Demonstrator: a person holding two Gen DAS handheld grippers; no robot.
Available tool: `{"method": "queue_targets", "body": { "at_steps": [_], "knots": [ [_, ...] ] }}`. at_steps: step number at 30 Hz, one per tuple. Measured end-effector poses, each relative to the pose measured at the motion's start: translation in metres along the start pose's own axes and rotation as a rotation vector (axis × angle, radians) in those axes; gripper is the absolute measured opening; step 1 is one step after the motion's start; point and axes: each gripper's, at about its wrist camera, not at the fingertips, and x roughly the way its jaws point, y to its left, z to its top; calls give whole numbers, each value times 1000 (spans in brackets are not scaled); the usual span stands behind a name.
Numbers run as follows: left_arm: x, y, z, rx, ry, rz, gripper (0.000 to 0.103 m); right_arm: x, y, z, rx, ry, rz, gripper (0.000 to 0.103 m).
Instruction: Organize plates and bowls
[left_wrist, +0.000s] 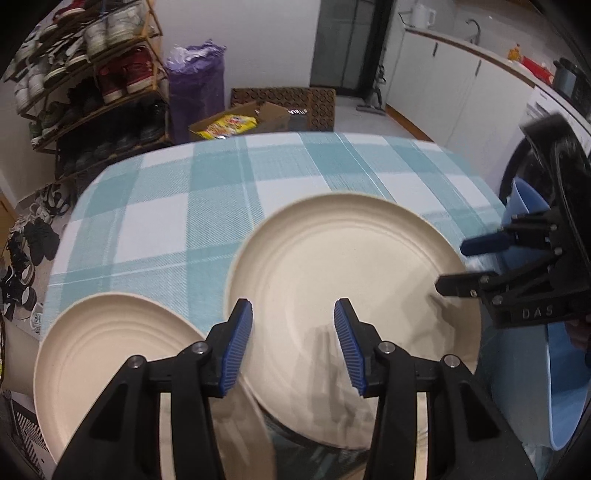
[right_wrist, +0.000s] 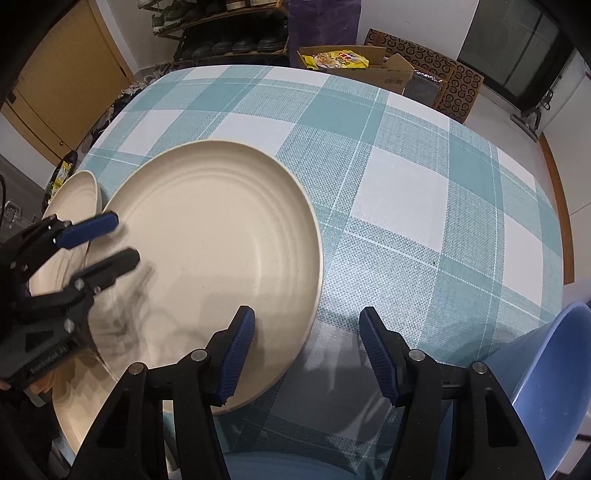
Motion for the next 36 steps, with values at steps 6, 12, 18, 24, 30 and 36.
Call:
{"method": "queue_targets", "body": {
  "at_steps": [6,12,18,24,30,36],
  "knots": [
    [5,7,2,-23,-12,9,35,1,1,1,-4,-1,5,61],
    [-3,10,6,-25,-56,35,35,4,1,1,-3,0,11,61],
    [12,12,3,-31,10,47,34,5,2,2,-4,1,20,61],
    [12,2,1,21,39,37,34,6,2,1,-3,5,24,60],
    [15,-2,-3,26,97,7,34,7,3,0,-11,17,20,51],
    [16,-8,-7,40,109,1,34,6,1,-4,-3,16,1,50]
  ]
}}
